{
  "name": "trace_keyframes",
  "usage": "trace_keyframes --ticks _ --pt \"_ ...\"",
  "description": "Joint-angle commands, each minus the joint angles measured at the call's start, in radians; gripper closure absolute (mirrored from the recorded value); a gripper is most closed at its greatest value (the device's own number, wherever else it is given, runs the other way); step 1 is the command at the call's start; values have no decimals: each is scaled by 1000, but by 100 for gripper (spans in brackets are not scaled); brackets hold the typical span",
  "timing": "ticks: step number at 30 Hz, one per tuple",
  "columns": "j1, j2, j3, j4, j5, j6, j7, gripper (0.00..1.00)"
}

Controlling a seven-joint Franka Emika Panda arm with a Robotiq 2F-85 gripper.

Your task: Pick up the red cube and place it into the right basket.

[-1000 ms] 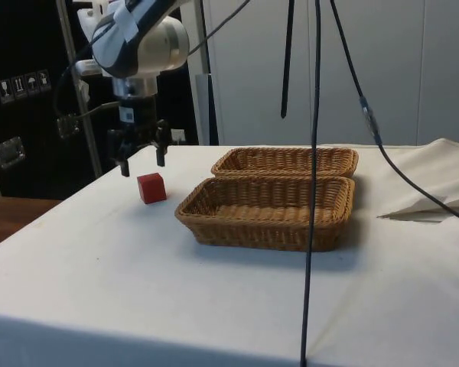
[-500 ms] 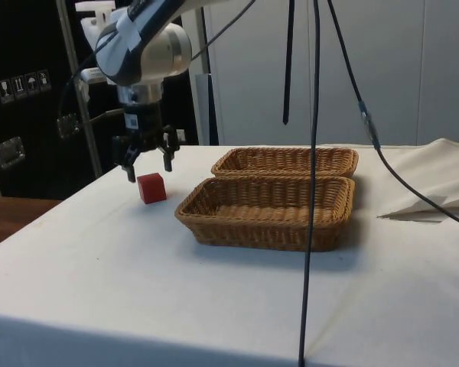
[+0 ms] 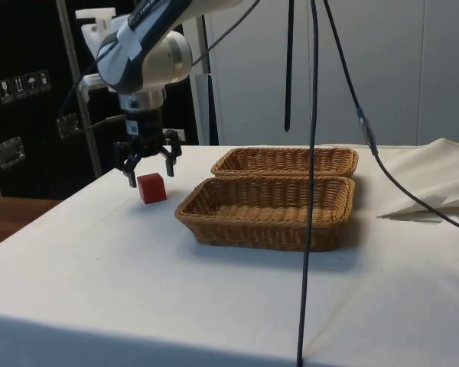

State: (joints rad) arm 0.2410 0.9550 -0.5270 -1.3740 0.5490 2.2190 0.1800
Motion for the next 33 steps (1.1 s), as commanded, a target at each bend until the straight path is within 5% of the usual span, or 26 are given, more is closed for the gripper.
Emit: trace_keyframes --ticks 1,3,5,12,21,33 --pt "0 0 -1 0 0 0 0 0" --pt "-1 1 1 2 2 -2 1 0" --pt "-1 1 0 1 1 -2 0 12" --pt "1 0 0 -1 1 -1 -1 90" --pt "2 0 -1 -2 1 -1 -1 93" --pt "29 -68 -38 -7 -26 -83 -27 93"
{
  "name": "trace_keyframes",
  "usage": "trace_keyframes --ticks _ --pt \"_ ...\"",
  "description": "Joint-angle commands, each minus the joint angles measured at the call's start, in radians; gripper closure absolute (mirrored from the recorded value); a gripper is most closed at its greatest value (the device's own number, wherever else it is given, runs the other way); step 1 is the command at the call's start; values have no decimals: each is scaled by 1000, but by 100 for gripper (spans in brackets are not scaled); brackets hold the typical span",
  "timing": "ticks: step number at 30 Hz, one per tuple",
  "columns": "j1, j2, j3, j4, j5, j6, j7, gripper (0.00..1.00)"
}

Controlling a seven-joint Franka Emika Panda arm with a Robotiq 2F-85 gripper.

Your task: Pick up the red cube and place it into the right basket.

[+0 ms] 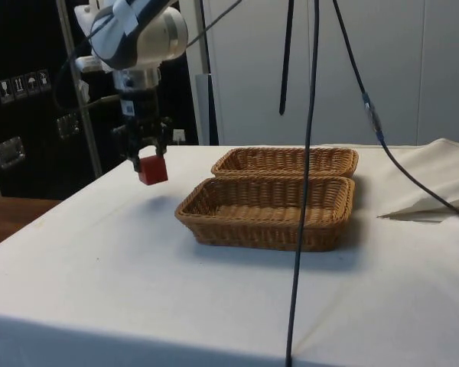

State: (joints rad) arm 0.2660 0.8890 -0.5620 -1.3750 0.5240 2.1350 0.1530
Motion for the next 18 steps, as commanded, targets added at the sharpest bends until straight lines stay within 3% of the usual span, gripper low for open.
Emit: trace_keyframes --ticks 1,4,10,18 --pt "6 -13 -4 -5 -9 -9 -3 93" --pt "4 -15 -2 0 -10 -13 -5 93" --pt "14 -55 -16 -1 -26 -47 -37 93" --pt "17 -82 -21 -10 -23 -47 -76 93"
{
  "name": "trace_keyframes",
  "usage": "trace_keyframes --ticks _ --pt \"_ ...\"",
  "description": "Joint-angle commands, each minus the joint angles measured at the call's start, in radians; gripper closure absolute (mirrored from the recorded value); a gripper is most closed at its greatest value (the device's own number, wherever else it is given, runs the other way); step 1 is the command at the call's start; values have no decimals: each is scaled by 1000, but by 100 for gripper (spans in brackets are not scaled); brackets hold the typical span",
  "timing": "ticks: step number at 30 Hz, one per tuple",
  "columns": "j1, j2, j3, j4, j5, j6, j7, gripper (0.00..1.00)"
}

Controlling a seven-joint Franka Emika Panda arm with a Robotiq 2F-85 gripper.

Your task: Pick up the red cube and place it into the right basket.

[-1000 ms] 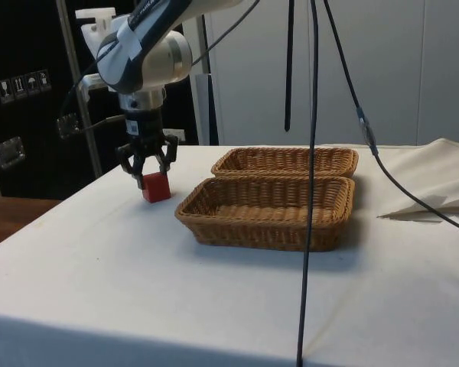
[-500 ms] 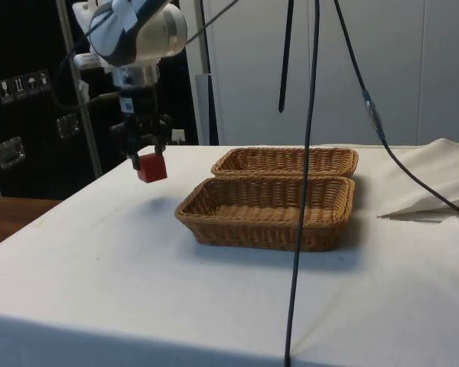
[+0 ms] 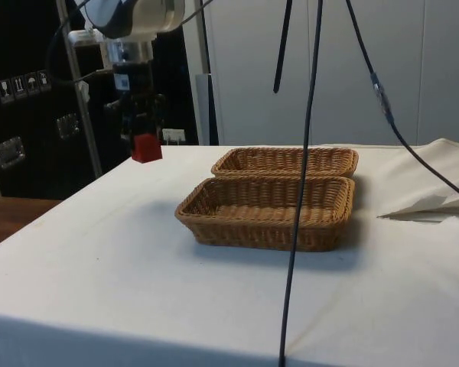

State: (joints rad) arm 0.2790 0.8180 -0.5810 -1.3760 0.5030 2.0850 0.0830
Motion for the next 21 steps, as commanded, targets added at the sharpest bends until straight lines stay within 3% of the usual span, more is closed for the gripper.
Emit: trace_keyframes --ticks 1,3,4,5,12,13,14,21 --pt "6 -16 -3 -13 -2 3 -11 93" --pt "11 -33 -8 -28 -3 5 -20 93" --pt "3 -15 -3 -8 0 -3 -15 93" --pt "12 -40 -9 -34 -4 6 -23 93" --pt "23 -98 -13 -85 -22 6 -46 93" --pt "14 -81 -7 -64 -17 -3 -41 93" --pt "25 -106 -13 -93 -25 6 -47 93" --pt "37 -164 -12 -150 -44 12 -61 93"
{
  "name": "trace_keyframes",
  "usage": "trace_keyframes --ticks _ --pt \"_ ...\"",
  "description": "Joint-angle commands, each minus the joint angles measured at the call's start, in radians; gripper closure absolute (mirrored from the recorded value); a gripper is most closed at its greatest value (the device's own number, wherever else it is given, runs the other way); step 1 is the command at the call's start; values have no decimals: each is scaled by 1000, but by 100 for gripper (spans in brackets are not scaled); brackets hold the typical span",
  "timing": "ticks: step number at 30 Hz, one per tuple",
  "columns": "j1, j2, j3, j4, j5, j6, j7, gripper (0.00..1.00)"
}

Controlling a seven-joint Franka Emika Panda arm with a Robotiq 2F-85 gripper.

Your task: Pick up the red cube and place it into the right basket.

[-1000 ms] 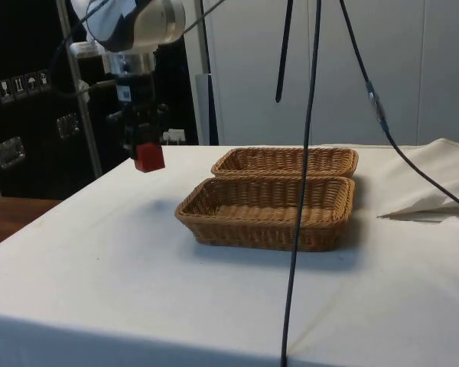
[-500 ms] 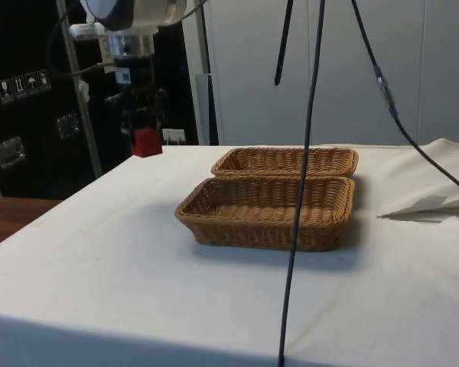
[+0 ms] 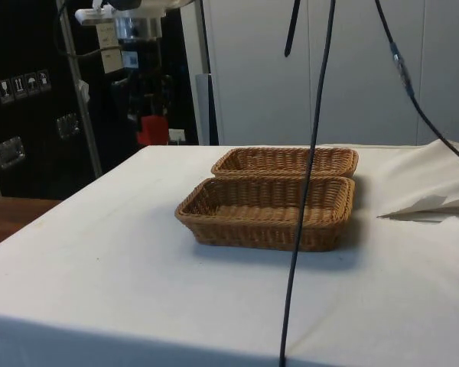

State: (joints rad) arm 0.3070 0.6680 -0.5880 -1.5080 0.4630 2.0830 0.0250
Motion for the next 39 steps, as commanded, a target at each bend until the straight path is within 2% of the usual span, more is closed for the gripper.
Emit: trace_keyframes --ticks 1,2,3,6,11,12,13,14,19,20,21,29,30,31,37,38,39 --pt "10 -20 -5 -25 -5 15 -5 93" --pt "1 -7 0 -6 -1 0 -3 93" --pt "12 -26 -5 -31 -6 16 -8 93" --pt "17 -52 -6 -54 -14 15 -15 93" --pt "22 -86 -5 -85 -29 14 -21 93" --pt "13 -66 0 -61 -22 0 -17 93" --pt "24 -92 -6 -90 -31 14 -23 93" --pt "27 -108 -6 -104 -37 13 -26 93" --pt "33 -141 -5 -137 -50 16 -31 93" --pt "24 -130 1 -120 -45 0 -30 93" --pt "35 -154 -4 -150 -54 18 -33 93" --pt "45 -202 -3 -204 -70 26 -42 93" --pt "36 -189 3 -186 -64 6 -43 93" --pt "48 -214 -4 -217 -74 26 -44 93" --pt "55 -256 -5 -263 -93 33 -47 93" --pt "55 -261 -5 -269 -97 35 -46 93" --pt "44 -241 4 -242 -86 14 -47 93"
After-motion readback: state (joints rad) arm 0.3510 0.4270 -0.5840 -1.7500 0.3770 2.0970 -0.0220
